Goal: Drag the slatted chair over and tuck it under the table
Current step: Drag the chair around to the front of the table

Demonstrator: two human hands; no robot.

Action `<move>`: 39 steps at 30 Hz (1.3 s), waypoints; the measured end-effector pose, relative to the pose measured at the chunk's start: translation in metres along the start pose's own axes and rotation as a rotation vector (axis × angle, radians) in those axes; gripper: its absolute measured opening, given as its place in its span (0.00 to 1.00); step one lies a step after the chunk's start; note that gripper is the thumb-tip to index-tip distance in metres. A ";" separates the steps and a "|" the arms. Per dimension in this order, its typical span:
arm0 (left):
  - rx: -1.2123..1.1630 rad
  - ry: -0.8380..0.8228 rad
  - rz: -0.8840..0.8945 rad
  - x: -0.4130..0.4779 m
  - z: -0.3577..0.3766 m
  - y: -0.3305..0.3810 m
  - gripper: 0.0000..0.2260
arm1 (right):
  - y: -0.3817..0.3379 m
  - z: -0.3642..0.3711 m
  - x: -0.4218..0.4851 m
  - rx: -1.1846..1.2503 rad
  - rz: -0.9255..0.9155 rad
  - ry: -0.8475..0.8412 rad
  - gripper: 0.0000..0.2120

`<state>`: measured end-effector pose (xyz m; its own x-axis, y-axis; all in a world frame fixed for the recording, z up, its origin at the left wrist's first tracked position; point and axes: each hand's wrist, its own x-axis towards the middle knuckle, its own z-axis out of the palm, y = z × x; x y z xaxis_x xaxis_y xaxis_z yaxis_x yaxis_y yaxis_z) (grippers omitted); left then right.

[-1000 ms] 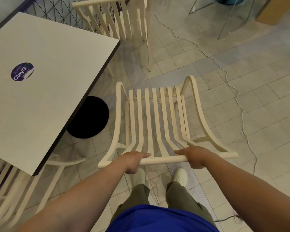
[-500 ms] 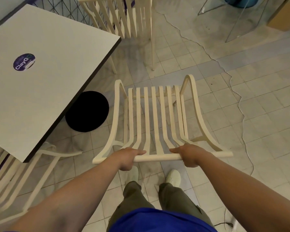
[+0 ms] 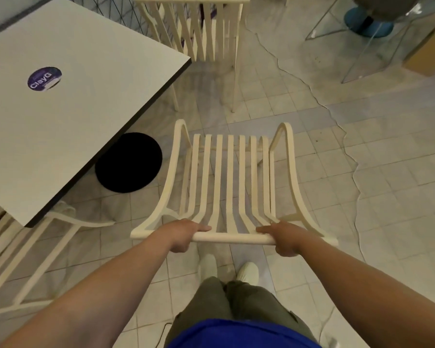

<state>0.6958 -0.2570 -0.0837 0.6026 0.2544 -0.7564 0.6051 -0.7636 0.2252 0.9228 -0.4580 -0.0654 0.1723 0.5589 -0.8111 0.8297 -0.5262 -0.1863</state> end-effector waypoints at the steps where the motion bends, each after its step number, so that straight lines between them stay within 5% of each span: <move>1: -0.005 0.009 0.004 -0.001 0.001 0.000 0.37 | 0.001 0.001 -0.002 -0.001 0.003 -0.002 0.39; 39: -0.081 -0.004 -0.076 -0.009 0.017 0.013 0.40 | 0.021 -0.005 0.010 -0.114 -0.104 -0.028 0.43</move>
<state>0.6894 -0.2791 -0.0850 0.5514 0.3074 -0.7756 0.6890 -0.6919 0.2156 0.9448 -0.4603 -0.0751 0.0682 0.5876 -0.8062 0.8977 -0.3888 -0.2074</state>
